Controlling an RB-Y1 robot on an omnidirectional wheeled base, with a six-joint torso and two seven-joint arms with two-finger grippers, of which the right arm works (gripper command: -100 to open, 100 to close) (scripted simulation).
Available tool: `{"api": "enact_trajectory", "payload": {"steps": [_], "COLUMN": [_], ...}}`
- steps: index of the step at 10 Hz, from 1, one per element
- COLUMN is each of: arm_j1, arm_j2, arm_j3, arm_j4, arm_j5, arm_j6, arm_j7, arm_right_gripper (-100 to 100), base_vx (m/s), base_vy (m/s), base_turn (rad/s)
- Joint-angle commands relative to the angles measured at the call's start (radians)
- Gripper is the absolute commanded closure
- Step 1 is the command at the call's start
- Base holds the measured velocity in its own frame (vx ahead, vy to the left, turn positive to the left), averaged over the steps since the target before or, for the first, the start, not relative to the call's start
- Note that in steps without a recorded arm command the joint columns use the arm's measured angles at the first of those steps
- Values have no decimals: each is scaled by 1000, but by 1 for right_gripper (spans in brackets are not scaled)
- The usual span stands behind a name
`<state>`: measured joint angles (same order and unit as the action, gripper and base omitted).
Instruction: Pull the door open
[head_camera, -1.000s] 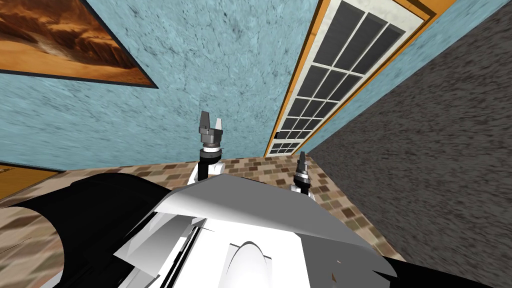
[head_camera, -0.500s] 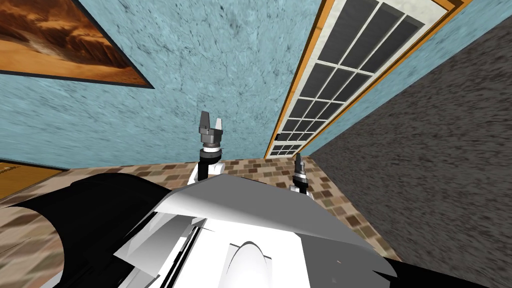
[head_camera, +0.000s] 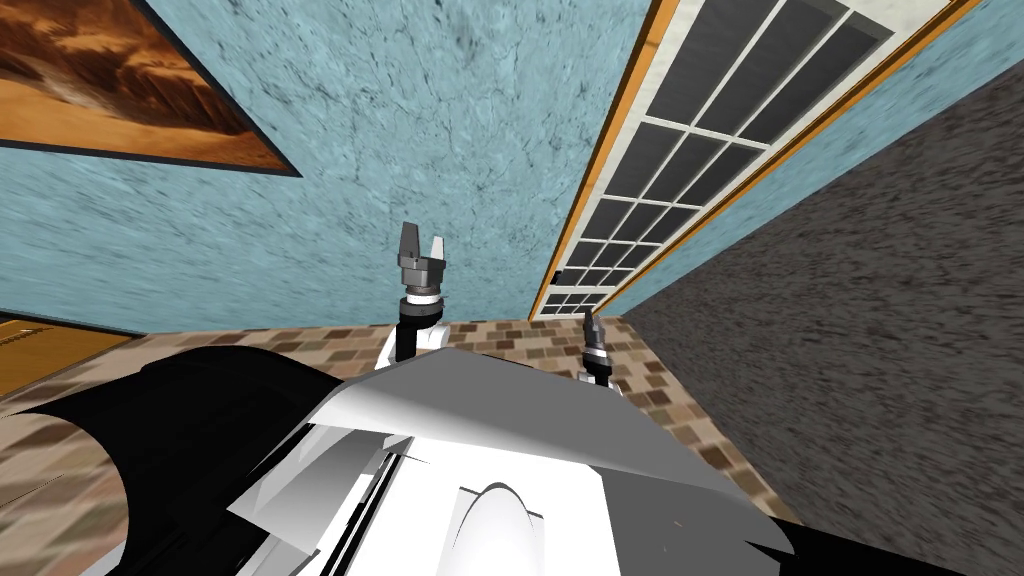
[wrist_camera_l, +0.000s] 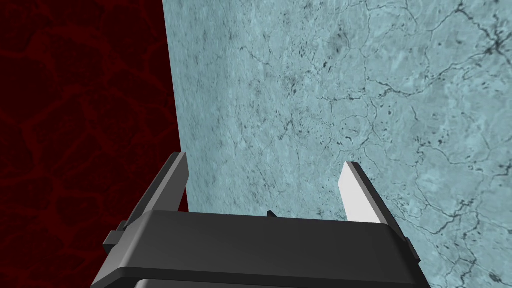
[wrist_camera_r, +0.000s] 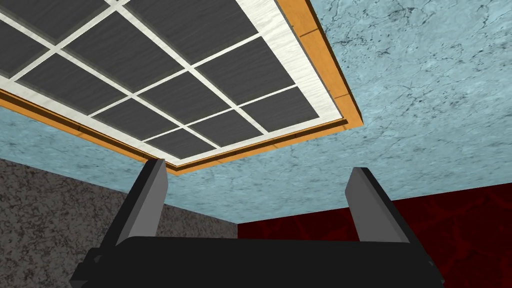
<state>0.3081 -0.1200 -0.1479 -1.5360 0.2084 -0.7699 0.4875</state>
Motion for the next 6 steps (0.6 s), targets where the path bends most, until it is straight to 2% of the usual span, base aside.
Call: {"api": "enact_trajectory", "payload": {"steps": [1, 6], "arm_j1": [-13, -53], "arm_j2": [-8, -24], "arm_j3": [-6, -21], "arm_j4": [39, 169], "arm_j5": [13, 54], "arm_j6": [-10, -47], "arm_j7": [30, 121], "arm_right_gripper": [-100, -100], "base_vx": [97, 98], "base_vy": [-30, -21], "base_turn": [45, 43]}}
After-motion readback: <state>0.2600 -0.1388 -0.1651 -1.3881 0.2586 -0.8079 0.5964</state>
